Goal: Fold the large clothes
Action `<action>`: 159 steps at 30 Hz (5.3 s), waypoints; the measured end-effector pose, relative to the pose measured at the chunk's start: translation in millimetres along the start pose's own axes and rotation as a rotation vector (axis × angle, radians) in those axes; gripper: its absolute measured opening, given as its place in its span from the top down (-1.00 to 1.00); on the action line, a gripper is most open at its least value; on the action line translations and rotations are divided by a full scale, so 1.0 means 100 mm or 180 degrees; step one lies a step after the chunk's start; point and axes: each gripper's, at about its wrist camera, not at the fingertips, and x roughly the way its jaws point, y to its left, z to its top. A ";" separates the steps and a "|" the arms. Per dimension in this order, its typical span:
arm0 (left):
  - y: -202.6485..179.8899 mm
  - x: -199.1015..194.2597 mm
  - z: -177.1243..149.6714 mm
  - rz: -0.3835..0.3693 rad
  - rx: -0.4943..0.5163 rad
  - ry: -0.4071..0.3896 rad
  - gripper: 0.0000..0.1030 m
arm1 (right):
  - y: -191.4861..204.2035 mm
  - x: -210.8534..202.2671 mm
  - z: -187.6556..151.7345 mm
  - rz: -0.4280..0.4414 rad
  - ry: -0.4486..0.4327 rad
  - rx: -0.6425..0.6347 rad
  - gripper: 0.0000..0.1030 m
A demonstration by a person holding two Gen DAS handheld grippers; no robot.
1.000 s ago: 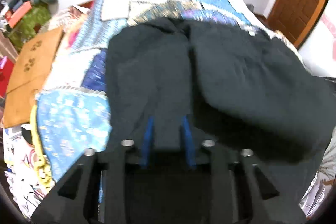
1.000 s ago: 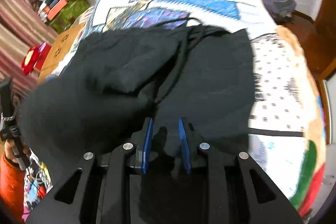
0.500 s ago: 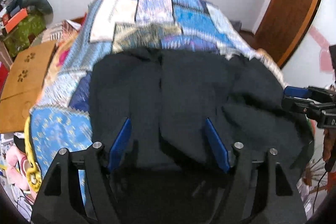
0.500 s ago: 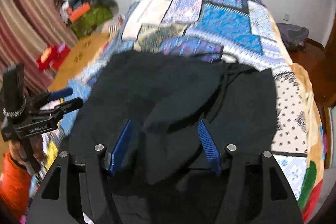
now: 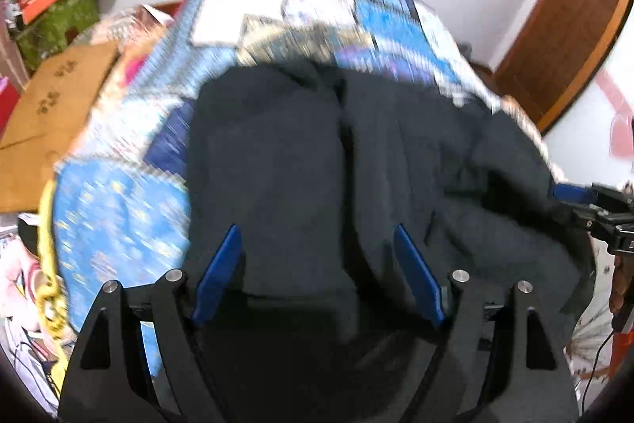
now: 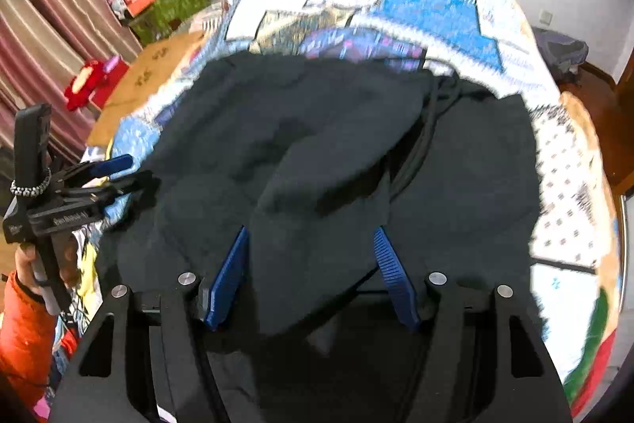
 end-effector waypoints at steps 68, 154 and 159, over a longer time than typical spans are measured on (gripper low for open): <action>0.87 0.58 1.38 -0.0062 -0.0618 -0.0168 0.79 | -1.10 -0.01 1.37 0.0286 -0.0383 0.0641 0.89; 0.60 -0.52 0.62 -0.0832 -0.0589 -0.0258 0.73 | -0.76 -0.68 0.28 0.0449 -0.0197 0.0630 0.86; 0.67 -0.52 1.17 -0.0952 -0.0710 -0.0428 0.74 | -0.76 -0.65 0.82 0.0136 -0.0432 0.0456 0.87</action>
